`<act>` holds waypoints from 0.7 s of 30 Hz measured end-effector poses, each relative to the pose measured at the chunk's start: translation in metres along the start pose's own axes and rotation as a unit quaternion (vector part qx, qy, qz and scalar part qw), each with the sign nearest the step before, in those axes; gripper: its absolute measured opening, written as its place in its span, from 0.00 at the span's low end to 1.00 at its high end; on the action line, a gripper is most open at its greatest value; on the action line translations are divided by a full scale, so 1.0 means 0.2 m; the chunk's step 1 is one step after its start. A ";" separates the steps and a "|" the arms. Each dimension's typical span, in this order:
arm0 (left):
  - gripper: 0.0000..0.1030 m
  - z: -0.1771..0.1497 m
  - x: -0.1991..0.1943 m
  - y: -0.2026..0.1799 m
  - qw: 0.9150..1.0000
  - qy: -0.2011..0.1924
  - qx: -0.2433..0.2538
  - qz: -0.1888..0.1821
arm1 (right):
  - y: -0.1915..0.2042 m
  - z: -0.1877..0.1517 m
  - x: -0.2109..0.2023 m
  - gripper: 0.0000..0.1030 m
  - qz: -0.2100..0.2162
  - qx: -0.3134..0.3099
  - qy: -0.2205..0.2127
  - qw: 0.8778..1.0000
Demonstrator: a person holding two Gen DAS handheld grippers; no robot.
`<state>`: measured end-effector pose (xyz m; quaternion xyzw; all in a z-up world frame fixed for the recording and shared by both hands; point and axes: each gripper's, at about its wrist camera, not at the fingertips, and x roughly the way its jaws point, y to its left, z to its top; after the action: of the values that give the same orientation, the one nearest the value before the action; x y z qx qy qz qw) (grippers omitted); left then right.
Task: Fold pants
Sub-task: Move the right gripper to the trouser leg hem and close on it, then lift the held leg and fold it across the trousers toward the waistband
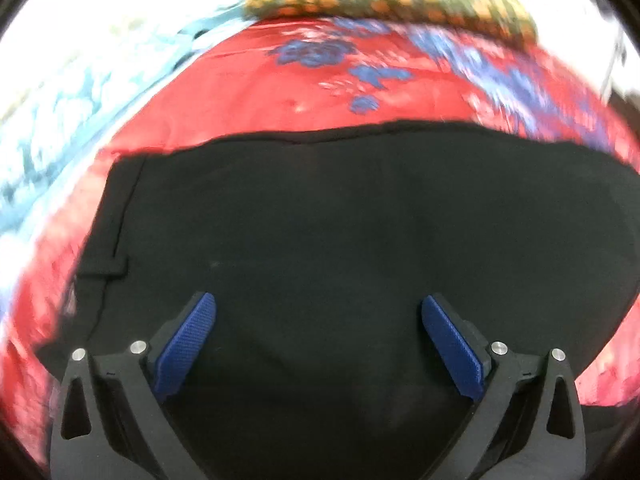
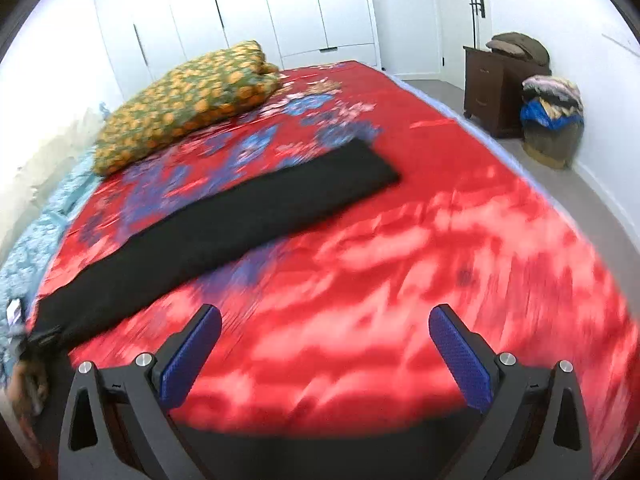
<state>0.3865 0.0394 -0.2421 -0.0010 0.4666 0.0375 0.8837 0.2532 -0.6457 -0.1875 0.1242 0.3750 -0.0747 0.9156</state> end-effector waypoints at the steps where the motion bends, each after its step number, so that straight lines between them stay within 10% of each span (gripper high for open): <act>1: 1.00 -0.01 -0.01 0.00 1.000 -0.010 0.004 -0.001 | -0.06 0.12 0.10 1.00 0.000 -0.005 0.012 1.000; 10: 1.00 -0.06 0.00 -0.02 0.999 -0.037 0.011 0.007 | -0.25 0.86 0.95 0.96 -0.003 0.019 0.082 0.996; 13: 1.00 -0.05 0.01 -0.02 0.999 -0.042 0.012 0.009 | -0.21 0.95 1.14 0.62 -0.011 -0.004 0.101 0.995; 19: 1.00 -0.05 0.02 -0.03 0.999 -0.048 0.013 0.014 | -0.21 0.99 1.36 0.54 -0.017 -0.019 0.111 0.993; 21: 1.00 -0.05 0.01 -0.03 0.999 -0.049 0.013 0.015 | -0.21 0.98 1.38 0.23 -0.005 -0.022 0.120 0.992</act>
<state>0.3805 0.0330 -0.2502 0.0198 0.4233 0.0447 0.9047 0.5701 -0.7529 -0.2549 0.1102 0.4845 -0.0555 0.8660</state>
